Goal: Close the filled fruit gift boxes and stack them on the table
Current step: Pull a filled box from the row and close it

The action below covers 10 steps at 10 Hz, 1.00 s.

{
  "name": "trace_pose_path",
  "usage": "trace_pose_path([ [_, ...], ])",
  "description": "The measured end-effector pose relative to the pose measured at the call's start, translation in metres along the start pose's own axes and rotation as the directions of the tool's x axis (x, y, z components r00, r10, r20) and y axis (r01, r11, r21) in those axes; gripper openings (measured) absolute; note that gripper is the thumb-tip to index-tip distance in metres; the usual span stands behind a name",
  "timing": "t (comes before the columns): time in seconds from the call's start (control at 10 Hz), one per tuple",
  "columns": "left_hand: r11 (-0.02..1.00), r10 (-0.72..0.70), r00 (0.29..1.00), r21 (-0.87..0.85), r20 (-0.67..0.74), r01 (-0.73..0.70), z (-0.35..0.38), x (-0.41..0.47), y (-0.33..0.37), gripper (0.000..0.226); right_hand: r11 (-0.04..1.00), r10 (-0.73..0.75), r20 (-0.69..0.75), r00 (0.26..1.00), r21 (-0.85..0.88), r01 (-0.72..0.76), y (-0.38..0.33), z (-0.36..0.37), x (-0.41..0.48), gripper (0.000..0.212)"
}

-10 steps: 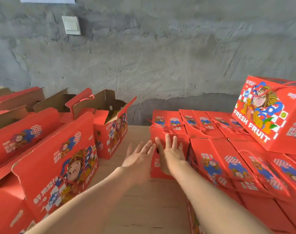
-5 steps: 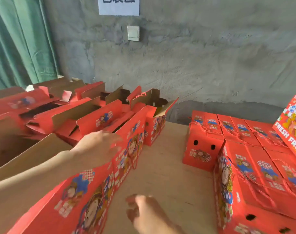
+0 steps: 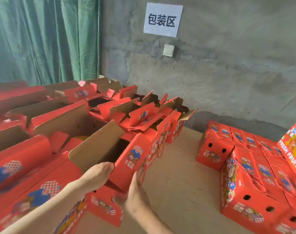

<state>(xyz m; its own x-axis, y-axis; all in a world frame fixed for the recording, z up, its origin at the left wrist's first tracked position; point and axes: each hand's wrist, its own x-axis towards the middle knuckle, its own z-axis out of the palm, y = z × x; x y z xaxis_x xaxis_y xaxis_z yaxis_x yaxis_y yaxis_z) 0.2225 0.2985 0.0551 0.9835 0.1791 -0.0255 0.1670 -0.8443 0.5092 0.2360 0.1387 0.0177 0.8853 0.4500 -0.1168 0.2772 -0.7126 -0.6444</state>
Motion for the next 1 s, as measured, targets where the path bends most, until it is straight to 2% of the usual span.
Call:
trace_pose_path([
  [0.1,0.997,0.049,0.994,-0.058,-0.095,-0.055,0.012,0.002,-0.004,0.038,0.993,0.082,-0.088,0.993,-0.076,-0.089,-0.006,0.011,-0.006,0.089],
  [0.2,0.982,0.144,0.93,-0.065,-0.339,-0.176,0.005,-0.008,-0.001,0.036,0.984,0.173,-0.244,0.954,0.084,-0.157,-0.021,0.026,-0.008,0.07],
  [0.3,0.988,0.104,0.803,-0.03,-0.586,-0.15,-0.013,-0.015,-0.007,0.038,0.962,0.27,-0.354,0.895,0.07,-0.263,-0.03,0.026,-0.002,0.041],
  [0.4,0.991,-0.132,0.83,-0.087,-0.541,0.101,-0.038,-0.023,-0.027,0.053,0.934,0.284,-0.304,0.909,-0.126,-0.334,-0.026,0.017,-0.006,0.041],
  [0.5,0.951,-0.291,0.87,-0.216,-0.397,0.22,-0.05,-0.032,-0.046,0.052,0.917,0.286,-0.197,0.938,-0.227,-0.328,-0.028,0.01,-0.011,0.04],
  [0.6,0.967,-0.217,0.888,-0.215,-0.405,0.138,-0.047,-0.039,-0.051,0.044,0.898,0.341,-0.084,0.936,-0.264,-0.351,-0.023,0.002,-0.023,0.034],
  [0.7,0.967,-0.08,0.887,-0.252,-0.455,-0.041,-0.046,-0.042,-0.042,0.031,0.889,0.418,-0.042,0.907,-0.188,-0.418,0.009,-0.016,-0.058,0.035],
  [0.8,0.937,-0.002,0.877,-0.308,-0.481,-0.167,-0.044,-0.042,-0.024,0.019,0.894,0.42,-0.132,0.898,-0.107,-0.435,0.055,-0.048,-0.102,0.027],
  [0.9,0.917,0.033,0.907,-0.349,-0.42,-0.195,-0.032,-0.044,-0.007,0.03,0.866,0.471,-0.217,0.855,-0.072,-0.495,0.095,-0.087,-0.147,0.028],
  [1.0,0.901,0.142,0.948,-0.359,-0.284,-0.243,-0.01,-0.054,0.01,0.026,0.811,0.558,-0.348,0.753,0.038,-0.583,0.124,-0.114,-0.183,0.031],
])
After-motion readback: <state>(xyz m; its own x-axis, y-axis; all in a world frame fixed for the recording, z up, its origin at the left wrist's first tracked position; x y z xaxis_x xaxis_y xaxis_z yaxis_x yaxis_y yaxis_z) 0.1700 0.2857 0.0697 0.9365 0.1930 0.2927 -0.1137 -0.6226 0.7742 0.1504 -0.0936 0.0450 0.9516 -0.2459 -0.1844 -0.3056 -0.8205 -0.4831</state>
